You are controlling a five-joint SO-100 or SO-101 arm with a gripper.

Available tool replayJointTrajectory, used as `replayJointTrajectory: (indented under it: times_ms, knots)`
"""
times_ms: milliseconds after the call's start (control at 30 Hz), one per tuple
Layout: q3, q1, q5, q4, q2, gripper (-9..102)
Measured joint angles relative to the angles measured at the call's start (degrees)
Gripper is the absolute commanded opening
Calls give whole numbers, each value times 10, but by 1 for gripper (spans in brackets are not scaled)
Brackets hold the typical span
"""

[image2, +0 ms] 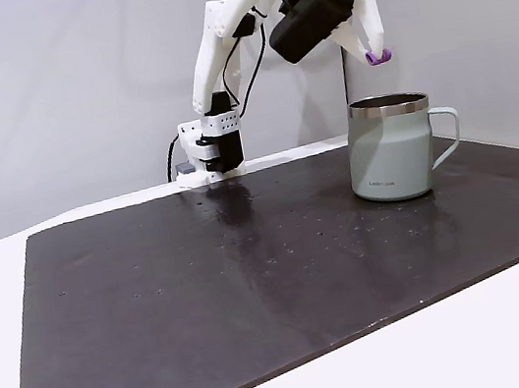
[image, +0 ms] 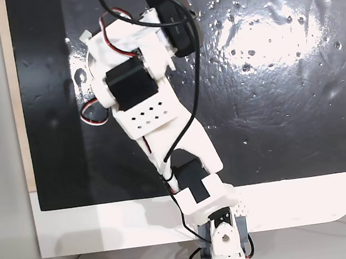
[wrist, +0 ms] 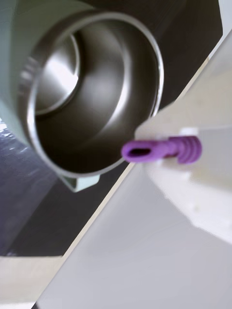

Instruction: Grasp a pengrip and put it in the cup.

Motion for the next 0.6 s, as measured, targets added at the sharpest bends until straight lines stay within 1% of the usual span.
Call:
replayJointTrajectory:
  times_ms: [100, 133, 267, 367, 600]
  knots:
    - [0, -16, -5, 0, 0, 0]
    - [0, -17, -6, 0, 0, 3]
    - [9, -11, -11, 0, 0, 25]
    - [25, -10, -23, 0, 2, 33]
    - [64, -3, -41, 0, 38, 33]
